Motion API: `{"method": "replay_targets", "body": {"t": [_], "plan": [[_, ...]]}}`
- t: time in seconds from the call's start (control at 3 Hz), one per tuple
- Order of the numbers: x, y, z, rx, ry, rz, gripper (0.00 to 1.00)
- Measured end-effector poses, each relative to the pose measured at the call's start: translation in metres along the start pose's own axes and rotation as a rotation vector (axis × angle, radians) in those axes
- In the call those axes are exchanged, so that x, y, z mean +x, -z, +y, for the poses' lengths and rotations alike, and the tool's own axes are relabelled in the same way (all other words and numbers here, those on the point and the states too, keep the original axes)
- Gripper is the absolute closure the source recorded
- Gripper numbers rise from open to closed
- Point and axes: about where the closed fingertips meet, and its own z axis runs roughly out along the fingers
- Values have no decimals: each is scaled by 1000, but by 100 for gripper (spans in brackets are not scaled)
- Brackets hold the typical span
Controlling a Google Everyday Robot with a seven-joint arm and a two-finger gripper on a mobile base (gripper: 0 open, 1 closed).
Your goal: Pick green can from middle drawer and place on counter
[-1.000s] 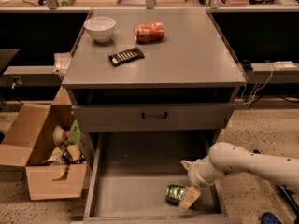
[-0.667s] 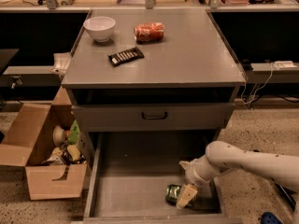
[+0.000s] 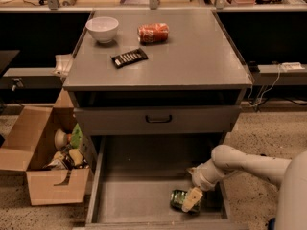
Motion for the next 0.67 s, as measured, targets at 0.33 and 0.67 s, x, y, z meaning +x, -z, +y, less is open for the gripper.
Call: {"method": "replay_targets", "body": {"t": [0.33,0.67], "plan": [[11,-14,-1,-23,-23,17,18],[10,-12,0,-24,-24,19,41]]}}
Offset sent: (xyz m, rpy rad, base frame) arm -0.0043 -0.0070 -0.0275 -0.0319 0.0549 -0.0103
